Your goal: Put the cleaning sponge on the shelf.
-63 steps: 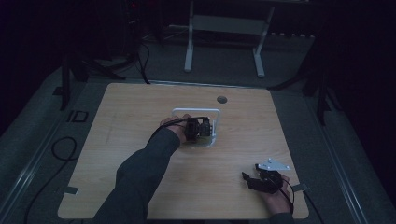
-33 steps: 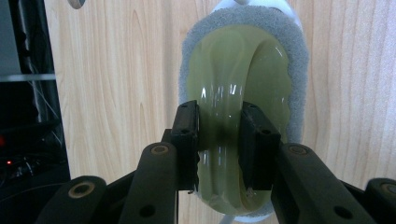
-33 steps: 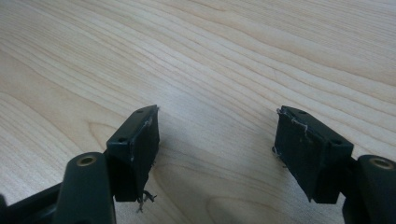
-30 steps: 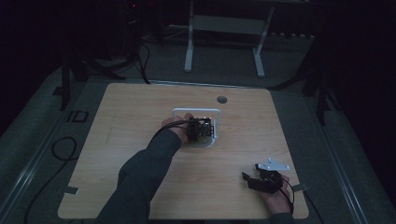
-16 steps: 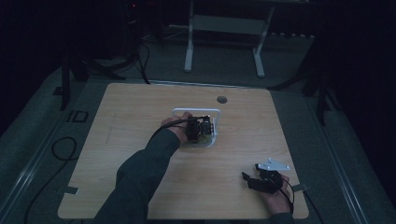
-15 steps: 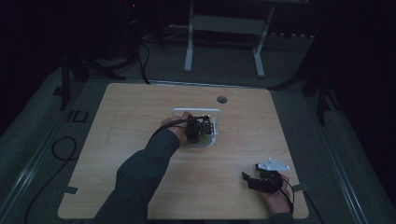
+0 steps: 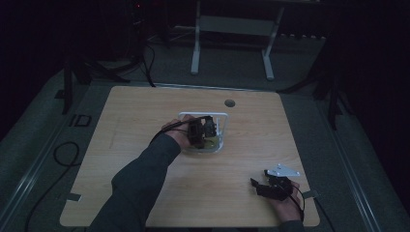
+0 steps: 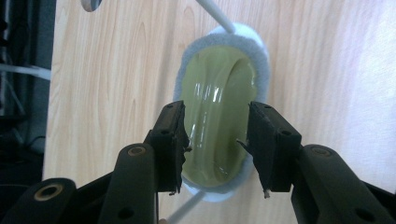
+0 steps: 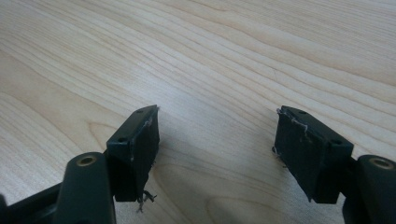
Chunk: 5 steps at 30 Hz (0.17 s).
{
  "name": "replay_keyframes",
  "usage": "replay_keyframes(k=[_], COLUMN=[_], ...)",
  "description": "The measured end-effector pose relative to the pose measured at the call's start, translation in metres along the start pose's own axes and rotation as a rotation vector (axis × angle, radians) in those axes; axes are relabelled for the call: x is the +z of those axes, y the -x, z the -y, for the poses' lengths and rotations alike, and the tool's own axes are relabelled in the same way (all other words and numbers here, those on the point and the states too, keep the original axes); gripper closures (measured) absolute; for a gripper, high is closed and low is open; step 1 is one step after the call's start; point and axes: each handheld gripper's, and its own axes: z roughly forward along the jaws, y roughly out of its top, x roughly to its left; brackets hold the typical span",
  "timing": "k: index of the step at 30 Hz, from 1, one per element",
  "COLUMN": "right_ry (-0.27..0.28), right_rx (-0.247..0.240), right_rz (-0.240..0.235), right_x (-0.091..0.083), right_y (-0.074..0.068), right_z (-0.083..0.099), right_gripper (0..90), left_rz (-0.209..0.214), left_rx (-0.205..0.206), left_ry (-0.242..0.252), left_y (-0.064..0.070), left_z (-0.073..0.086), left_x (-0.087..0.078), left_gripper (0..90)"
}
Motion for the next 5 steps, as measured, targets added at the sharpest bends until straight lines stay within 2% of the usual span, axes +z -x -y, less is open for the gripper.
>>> replay_keyframes(k=[3,5], right_ry=[0.000,0.000], right_rx=[0.000,0.000], right_rz=[0.000,0.000], right_x=[0.000,0.000], right_y=[0.000,0.000], right_z=[0.000,0.000], right_gripper=[30.2,30.1], left_rz=[-0.015,-0.012], left_rx=[-0.047,-0.088], left_ry=[0.023,0.056], left_y=[0.000,0.002], left_z=[0.006,0.013], left_x=[-0.011,-0.018], left_gripper=[58.4,58.4])
